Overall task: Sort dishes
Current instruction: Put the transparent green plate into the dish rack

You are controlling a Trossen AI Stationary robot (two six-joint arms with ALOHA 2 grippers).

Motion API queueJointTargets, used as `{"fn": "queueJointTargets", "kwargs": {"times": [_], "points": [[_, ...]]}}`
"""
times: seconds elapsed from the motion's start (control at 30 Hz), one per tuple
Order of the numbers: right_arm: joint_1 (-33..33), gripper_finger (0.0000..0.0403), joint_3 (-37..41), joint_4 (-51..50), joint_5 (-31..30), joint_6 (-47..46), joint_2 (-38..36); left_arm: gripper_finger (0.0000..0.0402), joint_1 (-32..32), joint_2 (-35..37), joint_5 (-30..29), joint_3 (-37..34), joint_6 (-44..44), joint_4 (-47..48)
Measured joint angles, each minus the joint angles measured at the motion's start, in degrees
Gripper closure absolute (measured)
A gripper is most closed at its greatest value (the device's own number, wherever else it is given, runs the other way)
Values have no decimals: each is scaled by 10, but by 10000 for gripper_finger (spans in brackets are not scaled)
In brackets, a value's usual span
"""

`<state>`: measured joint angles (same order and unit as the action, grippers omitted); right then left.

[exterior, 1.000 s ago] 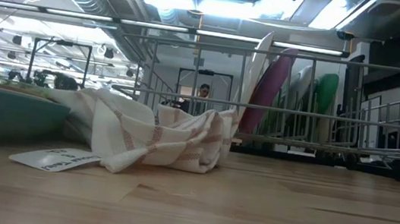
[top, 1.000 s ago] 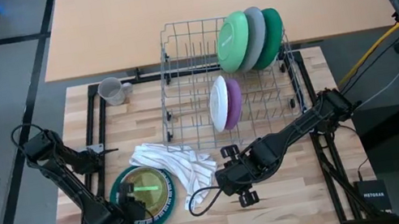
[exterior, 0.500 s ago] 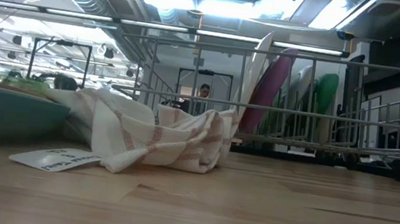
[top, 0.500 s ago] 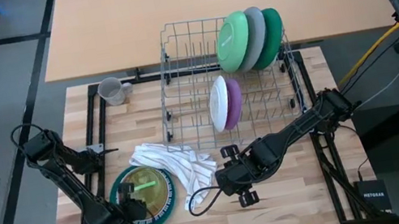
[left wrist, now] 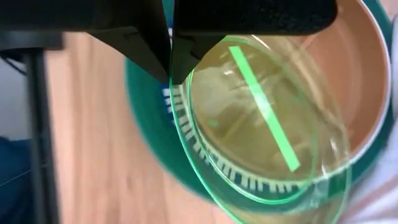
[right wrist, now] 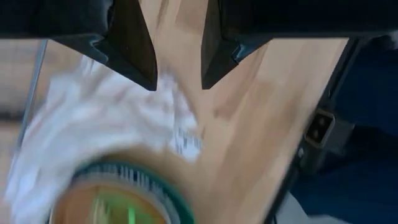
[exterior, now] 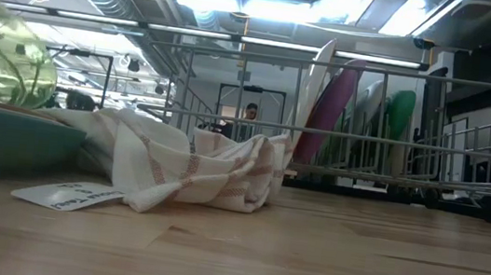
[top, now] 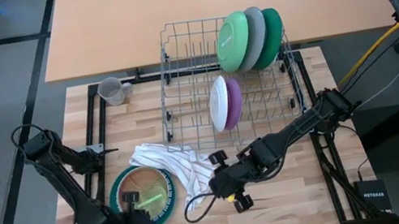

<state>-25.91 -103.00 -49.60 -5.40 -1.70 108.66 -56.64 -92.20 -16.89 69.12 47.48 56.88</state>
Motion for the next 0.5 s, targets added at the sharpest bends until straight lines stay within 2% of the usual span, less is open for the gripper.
{"fn": "queueJointTargets", "kwargs": {"times": [0.23, 0.37, 0.5], "points": [[0, 274, 0, 139, 5, 134, 0, 401, 1, 0, -10, 56, -27, 16], [1, 274, 0, 172, 29, 180, 0, 401, 1, 0, -61, 77, -72, 14], [1, 274, 0, 172, 48, 186, 0, 401, 12, 0, -99, 95, -132, 11]]}}
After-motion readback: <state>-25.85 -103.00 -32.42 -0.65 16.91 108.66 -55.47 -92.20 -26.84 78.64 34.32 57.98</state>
